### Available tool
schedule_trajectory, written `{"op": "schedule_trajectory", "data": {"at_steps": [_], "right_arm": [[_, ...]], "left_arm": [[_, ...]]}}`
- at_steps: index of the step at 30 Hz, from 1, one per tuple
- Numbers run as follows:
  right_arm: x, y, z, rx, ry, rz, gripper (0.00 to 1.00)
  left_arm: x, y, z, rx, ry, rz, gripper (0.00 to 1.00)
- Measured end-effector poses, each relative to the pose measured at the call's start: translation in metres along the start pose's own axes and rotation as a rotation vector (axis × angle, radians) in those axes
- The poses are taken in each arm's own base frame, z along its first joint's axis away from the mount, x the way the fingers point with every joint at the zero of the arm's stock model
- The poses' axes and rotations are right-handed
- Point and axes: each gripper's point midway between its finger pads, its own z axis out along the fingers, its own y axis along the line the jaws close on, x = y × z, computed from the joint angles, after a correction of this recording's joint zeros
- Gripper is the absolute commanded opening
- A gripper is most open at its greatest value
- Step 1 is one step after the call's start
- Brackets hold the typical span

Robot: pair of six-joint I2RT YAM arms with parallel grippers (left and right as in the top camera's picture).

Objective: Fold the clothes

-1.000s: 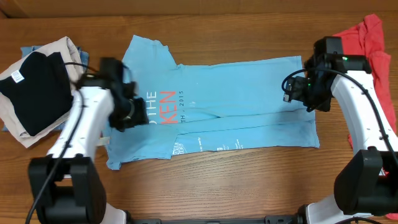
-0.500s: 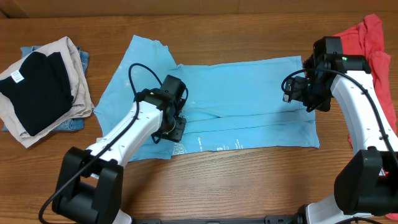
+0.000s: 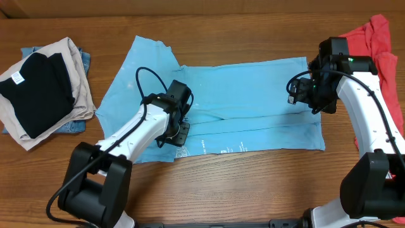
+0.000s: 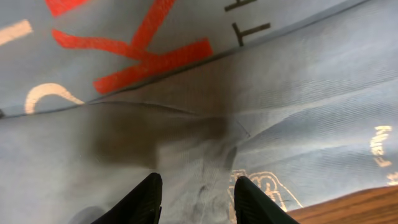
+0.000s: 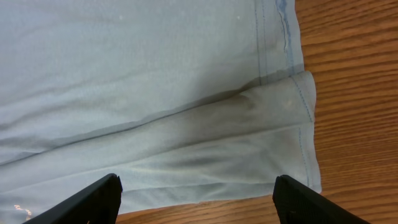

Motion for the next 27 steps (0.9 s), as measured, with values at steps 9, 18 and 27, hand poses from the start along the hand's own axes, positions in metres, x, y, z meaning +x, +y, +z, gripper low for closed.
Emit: {"op": "schedule_trajectory", "data": {"at_steps": [9,18,27], "right_arm": [[0.000,0.000,0.000,0.000,0.001,0.000,0.82],[0.000,0.000,0.000,0.000,0.001,0.000,0.82],[0.000,0.000,0.000,0.001,0.001,0.000,0.82]], "left_arm": [[-0.003,-0.006,0.015,-0.001,0.008,0.019,0.31],[0.000,0.000,0.017,-0.039,0.023,0.029,0.08],[0.001,0.012,0.011,-0.109,0.038,0.026,0.04]]}}
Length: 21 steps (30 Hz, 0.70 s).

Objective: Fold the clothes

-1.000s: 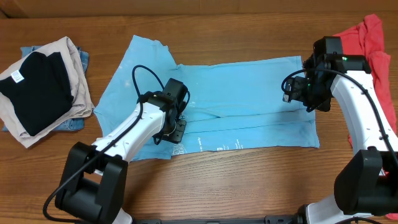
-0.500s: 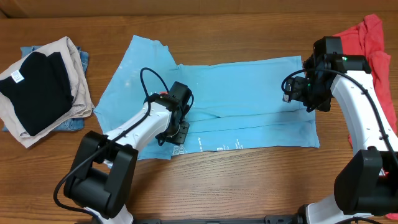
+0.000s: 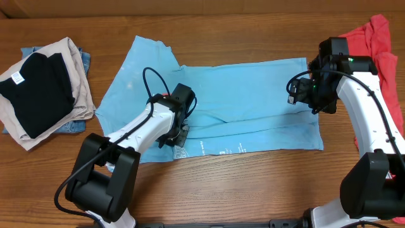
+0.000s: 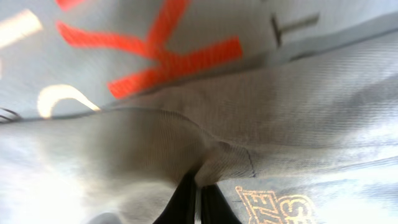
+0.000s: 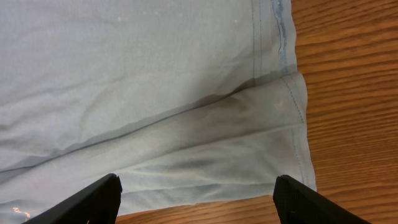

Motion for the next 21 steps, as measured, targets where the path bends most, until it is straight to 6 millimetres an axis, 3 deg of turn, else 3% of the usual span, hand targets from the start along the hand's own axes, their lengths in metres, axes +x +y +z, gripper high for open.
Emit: {"op": "schedule_trajectory", "data": {"at_steps": [12,16,21], "right_arm": [[0.000,0.000,0.000,-0.001,0.000,0.000,0.82],[0.000,0.000,0.000,0.000,0.000,0.000,0.82],[0.001,0.000,0.000,0.001,0.005,0.001,0.82]], "left_arm": [[-0.044,0.005,-0.018,-0.033,-0.151,-0.025,0.06],[-0.057,0.012,-0.020,-0.051,-0.204,-0.046,0.12],[-0.063,0.025,-0.021,-0.065,-0.227,-0.084,0.27]]}}
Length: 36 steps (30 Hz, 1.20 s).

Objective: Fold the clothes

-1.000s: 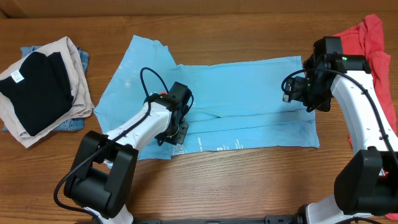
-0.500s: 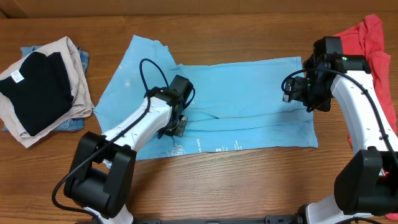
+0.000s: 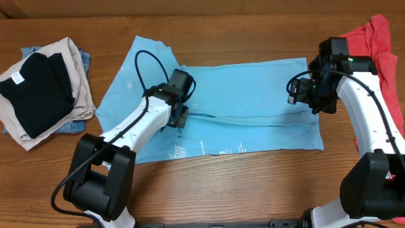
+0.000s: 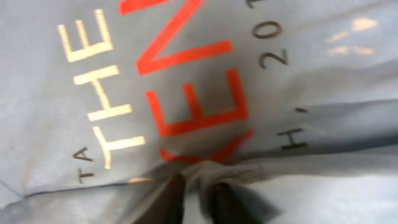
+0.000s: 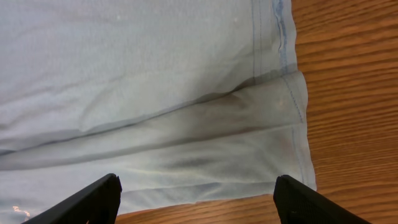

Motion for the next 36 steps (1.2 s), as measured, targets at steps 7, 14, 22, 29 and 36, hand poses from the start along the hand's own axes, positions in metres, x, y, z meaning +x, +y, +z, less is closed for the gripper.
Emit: {"op": "schedule_trajectory", "data": {"at_steps": [7,14,22,29,36], "right_arm": [[0.006,-0.001,0.000,0.001,0.026,0.002,0.82],[0.019,0.009,0.002,-0.057,0.081,0.009,0.82],[0.031,0.015,0.013,-0.109,0.122,0.015,0.82],[-0.031,0.029,0.012,-0.165,-0.132,-0.025,0.87],[-0.078,0.028,0.001,-0.141,-0.337,-0.048,0.88]], "left_arm": [[0.002,0.006,0.001,-0.008,0.012,-0.012,0.33],[0.018,0.003,0.000,0.014,0.077,0.000,0.36],[0.021,0.001,0.000,0.026,0.089,0.000,0.40],[0.001,0.001,-0.011,0.044,0.043,-0.043,0.73],[-0.068,0.036,-0.055,0.095,-0.161,-0.170,0.79]]}}
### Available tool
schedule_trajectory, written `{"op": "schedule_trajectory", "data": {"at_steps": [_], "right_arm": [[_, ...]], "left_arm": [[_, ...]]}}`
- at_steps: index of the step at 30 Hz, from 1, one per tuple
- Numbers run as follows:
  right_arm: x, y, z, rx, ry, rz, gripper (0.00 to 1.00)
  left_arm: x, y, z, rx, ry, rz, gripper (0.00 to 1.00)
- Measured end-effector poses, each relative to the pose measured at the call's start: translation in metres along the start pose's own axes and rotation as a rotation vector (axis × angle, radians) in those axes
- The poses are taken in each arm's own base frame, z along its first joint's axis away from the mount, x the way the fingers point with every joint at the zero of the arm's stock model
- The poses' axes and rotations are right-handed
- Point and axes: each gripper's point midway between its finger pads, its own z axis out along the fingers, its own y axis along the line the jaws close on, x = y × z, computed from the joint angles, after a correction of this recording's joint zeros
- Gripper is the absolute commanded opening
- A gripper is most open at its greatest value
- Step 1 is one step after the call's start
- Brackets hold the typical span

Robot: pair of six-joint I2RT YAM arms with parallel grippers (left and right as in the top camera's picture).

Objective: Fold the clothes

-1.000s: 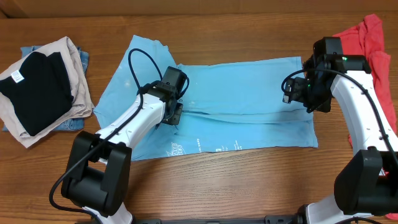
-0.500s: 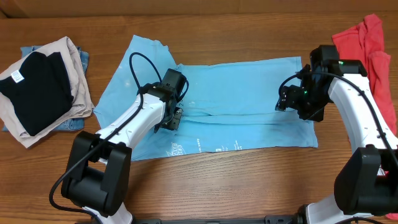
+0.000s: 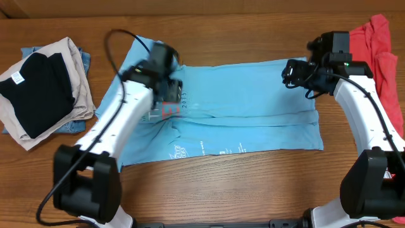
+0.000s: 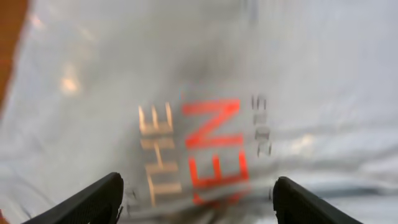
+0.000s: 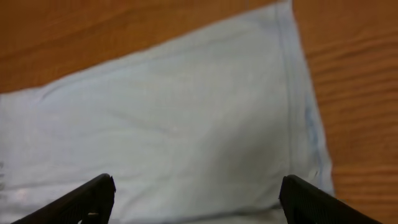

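Observation:
A light blue T-shirt (image 3: 247, 95) lies spread across the table, with a narrow flap folded up along its near edge. Red and tan print (image 3: 169, 111) shows on its left part, blurred under the left wrist camera as print (image 4: 211, 149). My left gripper (image 3: 168, 82) hangs open above that print, jaws wide and nothing between them (image 4: 198, 205). My right gripper (image 3: 290, 71) is open over the shirt's far right corner (image 5: 283, 25), holding nothing (image 5: 198, 202).
A pile of folded clothes (image 3: 41, 92), black on beige on denim, sits at the left edge. A red garment (image 3: 380, 44) lies at the far right, behind my right arm. Bare wooden table (image 3: 253, 183) runs along the front.
My left gripper, then shut on a pinch of shirt by the print, is now open and higher, farther back and left. My right gripper has shifted toward the shirt's far edge, still open.
My left gripper stood open low on the shirt's near left part, then shut on a pinch of fabric there. Then it held that fabric farther back, baring the print. Now it is open above the print. My right gripper stayed open over the right hem until now.

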Motion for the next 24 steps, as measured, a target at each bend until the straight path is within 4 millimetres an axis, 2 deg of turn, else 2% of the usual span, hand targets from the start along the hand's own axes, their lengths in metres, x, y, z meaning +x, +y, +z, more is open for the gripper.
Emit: {"op": "schedule_trajectory", "data": {"at_steps": [6,9,12,14,17,21,24], "right_arm": [[-0.009,-0.007,-0.002,0.046,-0.020,-0.036,0.91],[-0.026,-0.009,-0.006,0.063,-0.042,-0.048,0.93],[-0.048,-0.013,-0.010,0.072,-0.085,-0.050,0.99],[-0.053,-0.015,-0.011,0.076,-0.094,-0.052,1.00],[-0.049,-0.017,-0.010,0.082,-0.077,-0.049,1.00],[-0.041,-0.020,-0.010,0.092,-0.046,-0.049,1.00],[-0.032,-0.021,-0.010,0.098,-0.010,-0.046,1.00]], "left_arm": [[-0.051,0.041,-0.024,0.088,-0.114,-0.119,0.80],[-0.083,0.065,-0.037,0.121,-0.185,-0.171,0.83],[-0.111,0.083,-0.037,0.144,-0.240,-0.185,0.86],[-0.129,0.088,-0.026,0.155,-0.274,-0.172,0.87],[-0.143,0.091,0.000,0.170,-0.292,-0.164,0.82],[-0.147,0.092,0.046,0.188,-0.279,-0.157,0.84],[-0.145,0.095,0.073,0.190,-0.269,-0.157,0.83]]}}
